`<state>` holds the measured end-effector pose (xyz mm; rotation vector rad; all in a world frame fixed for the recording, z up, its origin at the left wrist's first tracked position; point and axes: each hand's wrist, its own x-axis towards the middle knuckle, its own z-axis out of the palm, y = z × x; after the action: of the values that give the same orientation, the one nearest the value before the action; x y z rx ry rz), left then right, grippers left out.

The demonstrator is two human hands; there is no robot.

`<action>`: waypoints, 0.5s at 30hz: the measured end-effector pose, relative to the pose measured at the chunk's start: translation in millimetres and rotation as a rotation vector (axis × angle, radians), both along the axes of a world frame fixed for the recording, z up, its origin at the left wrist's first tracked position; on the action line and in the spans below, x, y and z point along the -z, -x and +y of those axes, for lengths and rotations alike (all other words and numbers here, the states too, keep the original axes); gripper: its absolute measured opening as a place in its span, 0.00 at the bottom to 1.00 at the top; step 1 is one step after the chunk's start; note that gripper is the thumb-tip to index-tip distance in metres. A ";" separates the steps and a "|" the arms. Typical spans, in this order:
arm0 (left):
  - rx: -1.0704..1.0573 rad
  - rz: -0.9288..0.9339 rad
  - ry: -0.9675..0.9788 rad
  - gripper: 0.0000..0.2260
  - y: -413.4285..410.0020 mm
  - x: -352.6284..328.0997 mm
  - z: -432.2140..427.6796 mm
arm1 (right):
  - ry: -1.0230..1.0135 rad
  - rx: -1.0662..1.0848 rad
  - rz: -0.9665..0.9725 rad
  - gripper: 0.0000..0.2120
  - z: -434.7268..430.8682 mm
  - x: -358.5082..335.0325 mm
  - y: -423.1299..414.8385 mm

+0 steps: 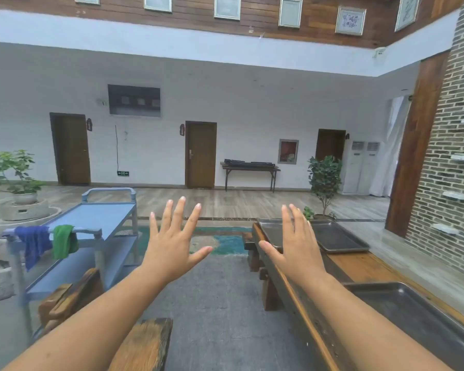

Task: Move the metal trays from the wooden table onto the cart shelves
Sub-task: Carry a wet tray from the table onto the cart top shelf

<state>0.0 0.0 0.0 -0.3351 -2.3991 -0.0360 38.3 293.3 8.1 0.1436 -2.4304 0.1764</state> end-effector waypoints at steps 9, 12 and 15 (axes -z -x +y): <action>-0.020 -0.045 0.019 0.44 122.5 39.5 53.0 | 0.048 -0.009 -0.110 0.51 65.1 56.7 133.9; -0.026 -0.107 0.024 0.44 164.0 55.2 82.7 | 0.046 -0.013 -0.164 0.49 94.0 71.0 181.0; -0.024 -0.168 0.042 0.44 200.0 70.5 111.0 | 0.032 -0.017 -0.214 0.48 119.3 82.7 219.4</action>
<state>-200.0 111.0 -70.5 -0.3346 -2.5729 -0.0034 -181.1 412.6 -74.7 0.1369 -2.6385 0.2494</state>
